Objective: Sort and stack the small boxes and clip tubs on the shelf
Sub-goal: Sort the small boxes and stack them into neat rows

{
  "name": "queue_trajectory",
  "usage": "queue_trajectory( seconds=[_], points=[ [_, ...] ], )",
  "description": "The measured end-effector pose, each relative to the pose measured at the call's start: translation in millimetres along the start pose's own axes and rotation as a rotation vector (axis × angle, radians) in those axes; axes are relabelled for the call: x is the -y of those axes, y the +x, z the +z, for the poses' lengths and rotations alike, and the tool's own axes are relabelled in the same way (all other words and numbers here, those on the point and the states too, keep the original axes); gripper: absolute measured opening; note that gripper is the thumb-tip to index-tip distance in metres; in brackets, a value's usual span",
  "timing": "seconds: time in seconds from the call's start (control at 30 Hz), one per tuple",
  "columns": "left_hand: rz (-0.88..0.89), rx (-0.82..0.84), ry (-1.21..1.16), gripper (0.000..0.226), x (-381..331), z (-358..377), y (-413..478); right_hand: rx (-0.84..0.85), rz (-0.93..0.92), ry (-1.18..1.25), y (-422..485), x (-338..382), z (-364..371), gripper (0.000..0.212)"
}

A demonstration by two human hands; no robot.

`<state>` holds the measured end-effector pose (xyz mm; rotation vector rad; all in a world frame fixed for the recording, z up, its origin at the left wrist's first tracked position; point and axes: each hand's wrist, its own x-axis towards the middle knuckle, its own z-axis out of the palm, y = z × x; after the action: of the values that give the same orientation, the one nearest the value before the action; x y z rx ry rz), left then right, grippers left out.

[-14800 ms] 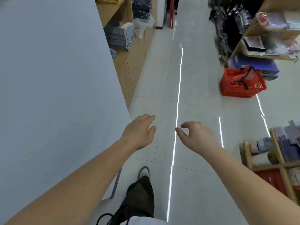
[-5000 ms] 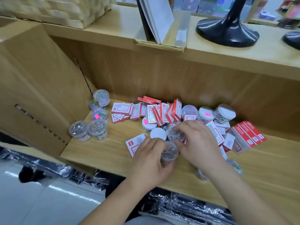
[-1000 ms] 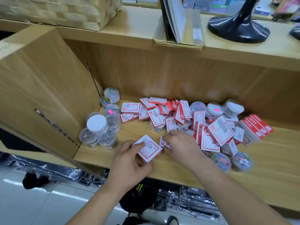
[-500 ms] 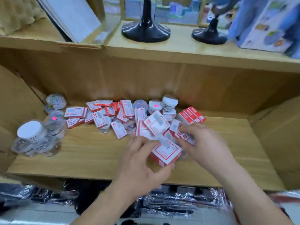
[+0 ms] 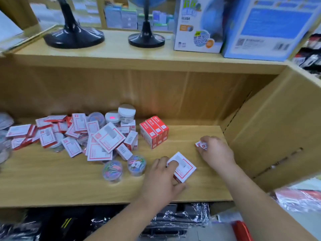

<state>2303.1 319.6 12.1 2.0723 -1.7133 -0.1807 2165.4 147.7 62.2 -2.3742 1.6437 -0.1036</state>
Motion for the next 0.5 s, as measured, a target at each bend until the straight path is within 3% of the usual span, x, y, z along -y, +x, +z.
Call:
queue_trajectory(
  seconds=[0.1, 0.23, 0.4, 0.5],
  points=[
    [-0.039, -0.026, 0.062, 0.067, -11.6, 6.0, 22.4, -0.054, 0.001, 0.148, -0.1, -15.8, 4.6, 0.034],
    [-0.074, -0.088, 0.036, 0.068, -19.1, 16.4, 36.7, -0.274, -0.13, 0.255, -28.6, -30.3, 15.4, 0.027],
    [-0.118, 0.101, -0.243, 0.078, -27.6, 16.6, 54.8, -0.213, -0.174, 0.226, -32.9, -25.5, 36.6, 0.054],
    [-0.096, 0.138, -0.443, 0.074, -23.6, -0.8, 46.9, -0.136, -0.203, 0.263, -21.3, -24.9, 34.7, 0.053]
  ],
)
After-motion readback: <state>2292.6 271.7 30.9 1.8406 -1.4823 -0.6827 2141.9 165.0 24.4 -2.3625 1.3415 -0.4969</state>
